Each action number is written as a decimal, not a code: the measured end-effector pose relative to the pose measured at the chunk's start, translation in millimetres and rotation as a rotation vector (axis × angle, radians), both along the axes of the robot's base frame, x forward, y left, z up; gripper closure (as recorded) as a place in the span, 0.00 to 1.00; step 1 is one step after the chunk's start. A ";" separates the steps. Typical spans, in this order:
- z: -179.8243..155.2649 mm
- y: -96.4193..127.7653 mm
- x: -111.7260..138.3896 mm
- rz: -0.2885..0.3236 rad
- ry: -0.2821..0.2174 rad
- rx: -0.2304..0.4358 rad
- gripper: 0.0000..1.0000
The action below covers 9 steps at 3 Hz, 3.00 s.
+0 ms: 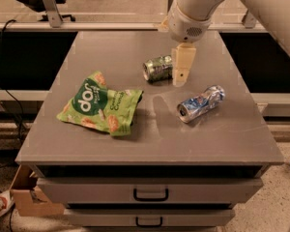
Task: Pick green can
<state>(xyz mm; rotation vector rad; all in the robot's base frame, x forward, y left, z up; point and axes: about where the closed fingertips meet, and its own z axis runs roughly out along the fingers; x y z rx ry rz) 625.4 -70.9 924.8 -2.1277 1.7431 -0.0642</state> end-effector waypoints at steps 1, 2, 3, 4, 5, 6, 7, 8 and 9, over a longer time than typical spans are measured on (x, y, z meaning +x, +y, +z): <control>-21.1 3.7 12.0 0.025 0.023 -0.073 0.00; -48.9 0.2 38.0 0.012 0.051 -0.131 0.00; -58.3 -0.2 54.4 0.001 0.053 -0.156 0.00; -65.2 -0.7 62.3 -0.004 0.063 -0.163 0.18; -70.0 2.8 62.8 0.003 0.075 -0.156 0.41; -72.6 8.9 60.4 0.022 0.086 -0.148 0.64; -55.9 7.0 63.4 0.023 0.053 -0.110 0.87; -27.2 1.4 70.8 0.019 -0.010 -0.095 1.00; -10.6 -1.6 74.9 0.015 -0.042 -0.097 1.00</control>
Offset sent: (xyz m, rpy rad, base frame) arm 0.0531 -0.0062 -0.0687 -0.1762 0.0822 0.0016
